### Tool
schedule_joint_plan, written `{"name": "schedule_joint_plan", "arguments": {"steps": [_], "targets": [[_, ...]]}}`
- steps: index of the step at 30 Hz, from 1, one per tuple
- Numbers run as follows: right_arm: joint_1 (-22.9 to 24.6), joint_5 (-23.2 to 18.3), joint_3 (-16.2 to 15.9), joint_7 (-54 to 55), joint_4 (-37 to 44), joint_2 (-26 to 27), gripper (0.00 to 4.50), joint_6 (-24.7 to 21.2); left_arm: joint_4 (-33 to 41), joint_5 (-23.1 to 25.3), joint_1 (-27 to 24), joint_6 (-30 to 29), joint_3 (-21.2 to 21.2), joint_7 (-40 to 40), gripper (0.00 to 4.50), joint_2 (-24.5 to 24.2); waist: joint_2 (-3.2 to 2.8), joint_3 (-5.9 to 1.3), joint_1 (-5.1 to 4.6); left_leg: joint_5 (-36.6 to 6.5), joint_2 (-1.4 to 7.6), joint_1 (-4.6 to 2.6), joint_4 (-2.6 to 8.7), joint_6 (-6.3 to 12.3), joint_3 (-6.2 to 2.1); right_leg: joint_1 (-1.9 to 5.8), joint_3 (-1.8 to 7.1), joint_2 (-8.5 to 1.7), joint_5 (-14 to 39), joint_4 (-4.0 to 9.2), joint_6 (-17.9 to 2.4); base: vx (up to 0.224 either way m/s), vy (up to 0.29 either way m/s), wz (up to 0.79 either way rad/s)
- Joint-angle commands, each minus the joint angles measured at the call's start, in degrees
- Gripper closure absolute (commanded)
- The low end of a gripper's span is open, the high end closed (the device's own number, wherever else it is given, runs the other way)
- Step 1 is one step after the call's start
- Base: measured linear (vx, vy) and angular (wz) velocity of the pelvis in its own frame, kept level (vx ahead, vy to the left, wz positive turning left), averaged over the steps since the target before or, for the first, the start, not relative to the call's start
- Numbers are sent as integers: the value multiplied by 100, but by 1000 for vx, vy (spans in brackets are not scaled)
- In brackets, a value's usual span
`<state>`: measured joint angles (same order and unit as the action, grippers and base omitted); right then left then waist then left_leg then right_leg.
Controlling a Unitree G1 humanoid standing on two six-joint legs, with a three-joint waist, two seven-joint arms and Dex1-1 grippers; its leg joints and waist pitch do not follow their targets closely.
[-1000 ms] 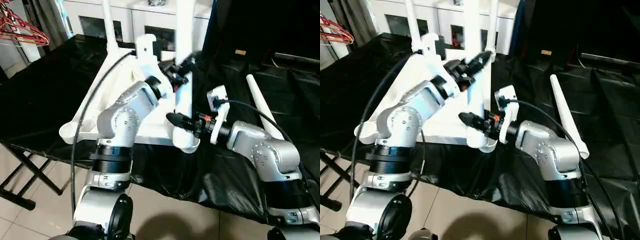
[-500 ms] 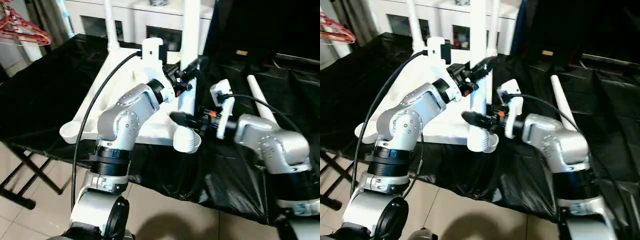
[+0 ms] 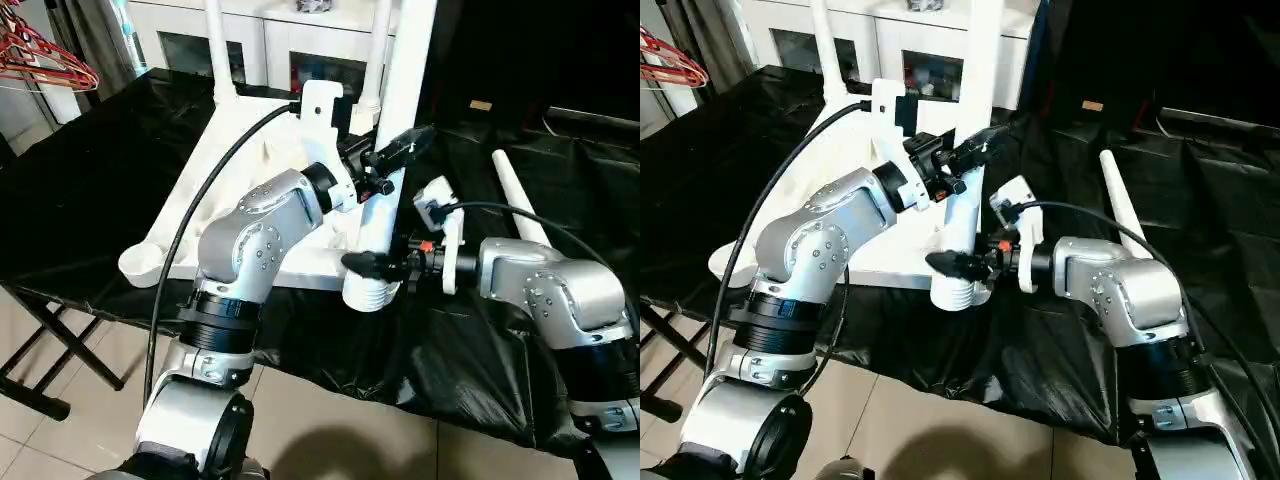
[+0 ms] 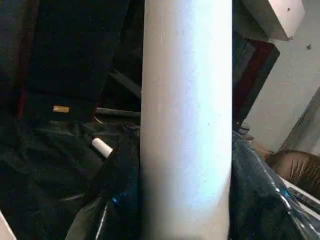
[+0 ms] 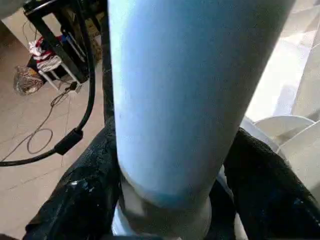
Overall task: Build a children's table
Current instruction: Pick table leg
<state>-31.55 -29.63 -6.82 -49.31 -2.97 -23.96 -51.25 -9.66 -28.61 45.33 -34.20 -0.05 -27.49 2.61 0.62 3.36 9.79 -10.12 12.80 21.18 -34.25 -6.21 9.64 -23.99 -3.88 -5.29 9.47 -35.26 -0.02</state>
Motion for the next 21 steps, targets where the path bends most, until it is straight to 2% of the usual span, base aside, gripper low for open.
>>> {"name": "schedule_joint_plan", "arguments": {"steps": [1, 3, 5, 9, 10, 19, 21], "targets": [[-115, -76, 50, -51, -57, -17, 141, -92, 188, -41, 70, -59, -102, -95, 269, -26, 136, -463, 14, -475, -48, 15, 337, 125, 66, 402, 185, -208, 852, 333, -922, 0, 0, 0], [-124, -92, 62, -67, -73, -6, 141, -106, 187, -44, 70, -56, -108, -112, 269, -32, 135, -464, 13, -477, -50, 15, 338, 123, 66, 401, 182, -205, 852, 331, -923, 0, 0, 0], [-133, -128, 97, -68, -98, 27, 169, -139, 191, -57, 71, -62, -110, -140, 269, -30, 133, -465, 14, -474, -50, 13, 337, 130, 68, 401, 183, -207, 817, 331, -951, 0, 0, 0], [-141, -153, 140, -39, -137, 74, 194, -134, 188, -73, 78, -75, -107, -182, 269, -23, 125, -470, 13, -464, -49, 13, 332, 133, 66, 403, 183, -207, 755, 324, -973, 0, 0, 0], [-140, -163, 153, -34, -143, 87, 215, -129, 186, -79, 79, -76, -106, -190, 269, -22, 131, -471, 13, -450, -52, 15, 329, 134, 68, 406, 184, -206, 736, 321, -978, 0, 0, 0], [-149, -127, 150, -2, -182, 105, 220, -24, 135, -76, 99, -73, -92, -238, 270, -32, 120, -470, 16, -490, -47, 10, 336, 103, 63, 409, 182, -208, 766, 322, -979, 0, 0, 0], [-150, -135, 162, 8, -197, 115, 244, -33, 133, -77, 99, -72, -93, -245, 270, -39, 121, -471, 18, -485, -48, 11, 336, 100, 63, 409, 182, -207, 761, 321, -974, 0, 0, 0]]}}
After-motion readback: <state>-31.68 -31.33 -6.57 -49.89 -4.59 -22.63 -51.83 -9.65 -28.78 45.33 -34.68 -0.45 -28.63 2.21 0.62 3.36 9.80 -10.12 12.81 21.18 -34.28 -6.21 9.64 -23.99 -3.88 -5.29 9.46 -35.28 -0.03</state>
